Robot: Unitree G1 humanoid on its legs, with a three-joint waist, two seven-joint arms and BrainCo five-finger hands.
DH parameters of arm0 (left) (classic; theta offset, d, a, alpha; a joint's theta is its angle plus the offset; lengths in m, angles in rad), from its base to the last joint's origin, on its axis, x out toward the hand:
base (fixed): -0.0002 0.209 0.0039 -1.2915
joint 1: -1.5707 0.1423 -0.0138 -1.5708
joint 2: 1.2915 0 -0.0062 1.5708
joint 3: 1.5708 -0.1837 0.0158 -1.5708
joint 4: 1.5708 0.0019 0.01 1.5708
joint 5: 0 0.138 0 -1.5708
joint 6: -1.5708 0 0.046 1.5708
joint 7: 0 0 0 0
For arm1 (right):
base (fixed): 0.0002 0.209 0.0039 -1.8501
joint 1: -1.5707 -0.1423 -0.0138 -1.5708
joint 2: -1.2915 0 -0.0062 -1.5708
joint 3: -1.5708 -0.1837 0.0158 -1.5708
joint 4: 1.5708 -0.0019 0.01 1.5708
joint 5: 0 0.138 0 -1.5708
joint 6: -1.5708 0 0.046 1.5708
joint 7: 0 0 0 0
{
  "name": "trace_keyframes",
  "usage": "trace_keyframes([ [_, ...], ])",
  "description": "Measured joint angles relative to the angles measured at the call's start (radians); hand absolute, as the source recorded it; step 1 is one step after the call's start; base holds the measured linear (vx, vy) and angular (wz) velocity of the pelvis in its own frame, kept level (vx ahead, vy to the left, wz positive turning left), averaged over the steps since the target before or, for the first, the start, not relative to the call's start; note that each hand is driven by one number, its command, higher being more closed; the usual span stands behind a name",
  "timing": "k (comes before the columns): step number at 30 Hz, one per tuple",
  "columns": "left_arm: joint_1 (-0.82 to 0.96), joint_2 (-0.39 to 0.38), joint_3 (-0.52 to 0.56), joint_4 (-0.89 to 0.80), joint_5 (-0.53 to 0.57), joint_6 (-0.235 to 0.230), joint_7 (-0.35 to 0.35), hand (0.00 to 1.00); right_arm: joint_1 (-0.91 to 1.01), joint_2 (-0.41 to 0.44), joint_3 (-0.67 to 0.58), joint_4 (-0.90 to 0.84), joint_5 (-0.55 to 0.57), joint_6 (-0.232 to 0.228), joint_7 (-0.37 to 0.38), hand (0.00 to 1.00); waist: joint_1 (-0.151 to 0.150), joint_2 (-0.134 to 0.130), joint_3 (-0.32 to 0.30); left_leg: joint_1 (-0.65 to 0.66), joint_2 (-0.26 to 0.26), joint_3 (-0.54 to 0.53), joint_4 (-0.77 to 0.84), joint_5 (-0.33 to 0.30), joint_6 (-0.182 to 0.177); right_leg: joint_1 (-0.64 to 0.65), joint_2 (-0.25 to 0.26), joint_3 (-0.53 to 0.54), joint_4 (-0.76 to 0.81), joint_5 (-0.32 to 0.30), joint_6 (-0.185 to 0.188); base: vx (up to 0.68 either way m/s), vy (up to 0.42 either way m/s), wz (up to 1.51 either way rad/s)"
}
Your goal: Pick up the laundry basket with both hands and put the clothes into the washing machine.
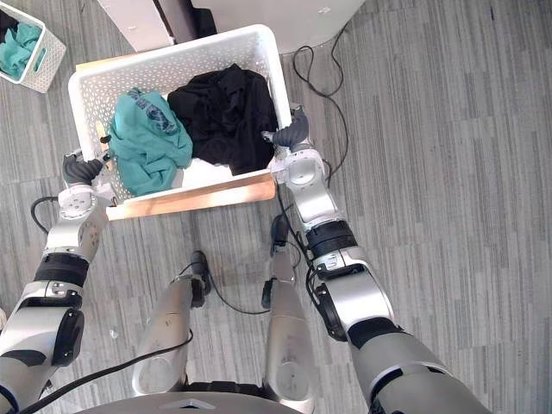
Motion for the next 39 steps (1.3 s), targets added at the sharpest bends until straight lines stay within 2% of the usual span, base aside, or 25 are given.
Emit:
trace_keyframes([
  [6,0.008,0.02,-0.037,-0.002,0.017,0.019,-0.008,1.0,0.018,0.01,-0.001,-0.019,0.016,-0.006,-0.018,1.0,0.001,0.001,-0.001,0.003,0.0,0.002,-0.001,0.001,0.0,0.0,0.0,0.003,0.001,0.001,-0.001,-0.04,-0.019,-0.01],
  [15,0.069,-0.001,-0.042,-0.008,0.016,0.035,-0.02,1.0,0.093,0.027,0.0,-0.022,0.09,-0.023,-0.039,1.0,0.004,0.001,-0.011,0.052,0.0,0.017,-0.02,0.002,-0.001,0.033,0.002,0.017,-0.001,-0.002,-0.004,-0.04,-0.016,-0.04],
  [21,0.151,-0.013,-0.057,-0.032,0.003,0.05,-0.045,1.0,0.212,0.032,0.017,-0.066,0.118,-0.007,-0.038,1.0,0.004,0.0,-0.014,0.127,0.002,0.016,-0.069,0.016,-0.011,0.087,0.009,0.011,-0.001,-0.018,-0.014,-0.02,-0.014,0.0],
  [24,0.244,-0.011,-0.056,-0.124,-0.016,0.065,-0.057,1.0,0.282,0.029,0.04,-0.115,0.126,0.007,-0.037,1.0,0.0,0.0,-0.014,0.186,0.001,0.014,-0.112,0.029,-0.017,0.131,0.011,0.002,-0.002,-0.032,-0.015,0.02,-0.023,0.03],
  [27,0.35,-0.013,-0.049,-0.233,-0.036,0.07,-0.073,1.0,0.351,0.028,0.043,-0.188,0.126,0.023,-0.027,1.0,-0.002,0.0,-0.014,0.255,0.005,0.012,-0.14,0.034,-0.024,0.189,0.017,-0.008,-0.001,-0.046,-0.015,0.04,-0.01,0.03],
  [30,0.477,-0.046,-0.003,-0.377,-0.075,0.066,-0.112,1.0,0.44,0.02,0.022,-0.321,0.126,0.022,0.013,1.0,-0.009,0.003,-0.025,0.334,0.003,0.012,-0.164,0.031,-0.021,0.257,0.019,-0.009,0.009,-0.075,-0.015,0.01,0.005,0.03],
  [34,0.557,-0.091,0.006,-0.412,-0.076,0.062,-0.152,1.0,0.517,0.028,-0.032,-0.342,0.124,0.021,0.06,1.0,-0.009,0.004,-0.082,0.365,0.001,0.009,-0.179,0.031,-0.02,0.288,0.018,-0.014,0.0,-0.085,-0.018,0.01,0.009,0.03],
  [35,0.584,-0.117,0.005,-0.412,-0.075,0.062,-0.167,1.0,0.554,0.028,-0.051,-0.351,0.124,0.021,0.08,1.0,-0.012,0.012,-0.089,0.386,0.002,0.004,-0.185,0.028,-0.018,0.315,0.019,-0.021,0.0,-0.092,-0.015,0.03,0.015,0.1],
  [39,0.661,-0.173,0.004,-0.412,-0.074,0.066,-0.209,1.0,0.645,0.031,-0.086,-0.371,0.12,0.023,0.119,1.0,-0.029,0.015,-0.134,0.421,0.002,-0.002,-0.196,0.024,-0.016,0.348,0.019,-0.031,-0.005,-0.101,-0.011,0.01,0.018,0.05],
])
